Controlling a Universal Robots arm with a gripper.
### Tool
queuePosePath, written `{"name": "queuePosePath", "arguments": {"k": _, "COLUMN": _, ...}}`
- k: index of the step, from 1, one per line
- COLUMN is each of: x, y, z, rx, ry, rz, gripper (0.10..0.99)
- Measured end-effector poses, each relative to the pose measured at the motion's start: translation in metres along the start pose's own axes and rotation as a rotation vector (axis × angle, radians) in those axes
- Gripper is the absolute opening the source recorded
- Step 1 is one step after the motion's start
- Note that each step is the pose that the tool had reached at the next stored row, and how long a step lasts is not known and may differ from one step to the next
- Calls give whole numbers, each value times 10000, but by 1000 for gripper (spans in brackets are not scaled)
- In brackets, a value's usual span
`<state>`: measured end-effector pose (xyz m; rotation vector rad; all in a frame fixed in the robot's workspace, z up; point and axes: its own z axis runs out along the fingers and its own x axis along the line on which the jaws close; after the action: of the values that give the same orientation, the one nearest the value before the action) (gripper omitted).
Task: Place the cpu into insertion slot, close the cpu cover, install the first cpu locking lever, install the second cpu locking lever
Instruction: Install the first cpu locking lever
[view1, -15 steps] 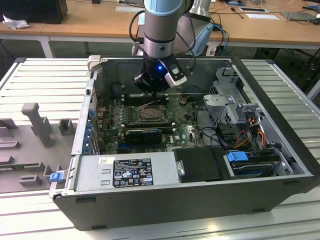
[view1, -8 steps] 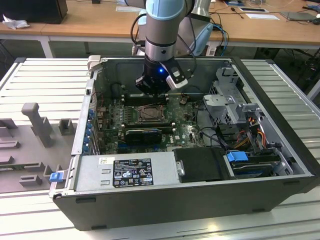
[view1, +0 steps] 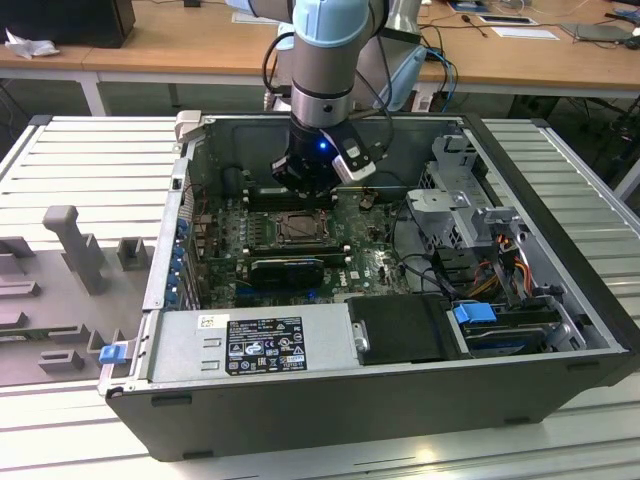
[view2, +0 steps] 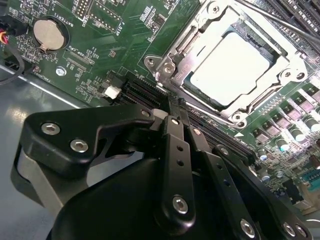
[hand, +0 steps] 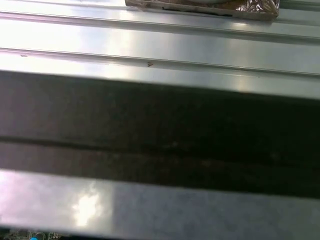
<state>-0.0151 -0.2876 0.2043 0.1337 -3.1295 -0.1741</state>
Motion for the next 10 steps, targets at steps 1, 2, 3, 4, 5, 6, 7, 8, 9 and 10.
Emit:
{"name": "queuePosePath", "arguments": {"k": 1, "x": 0, "y": -2, "z": 1, "rx": 0, "ry": 0, "rz": -1, "gripper": 106}}
{"name": "queuePosePath", "arguments": {"k": 2, "x": 0, "y": -5, "z": 2, "rx": 1, "ry": 0, "rz": -1, "gripper": 106}}
{"name": "queuePosePath", "arguments": {"k": 3, "x": 0, "y": -8, "z": 2, "rx": 2, "ry": 0, "rz": -2, "gripper": 106}}
{"name": "queuePosePath", "arguments": {"k": 4, "x": 1, "y": -13, "z": 2, "rx": 2, "ry": 0, "rz": 0, "gripper": 106}}
{"name": "queuePosePath", "arguments": {"k": 5, "x": 1, "y": -18, "z": 3, "rx": 0, "ry": -1, "rz": 0, "gripper": 106}}
{"name": "queuePosePath", "arguments": {"k": 6, "x": 2, "y": -22, "z": 3, "rx": -1, "ry": -1, "rz": -1, "gripper": 106}}
{"name": "queuePosePath", "arguments": {"k": 7, "x": 2, "y": -28, "z": 4, "rx": -2, "ry": -2, "rz": 0, "gripper": 106}}
{"name": "queuePosePath", "arguments": {"k": 8, "x": 3, "y": -33, "z": 3, "rx": 0, "ry": -1, "rz": 1, "gripper": 106}}
{"name": "queuePosePath", "arguments": {"k": 9, "x": 3, "y": -40, "z": 4, "rx": 1, "ry": -1, "rz": 0, "gripper": 106}}
{"name": "queuePosePath", "arguments": {"k": 10, "x": 3, "y": -43, "z": 6, "rx": 0, "ry": -2, "rz": 0, "gripper": 106}}
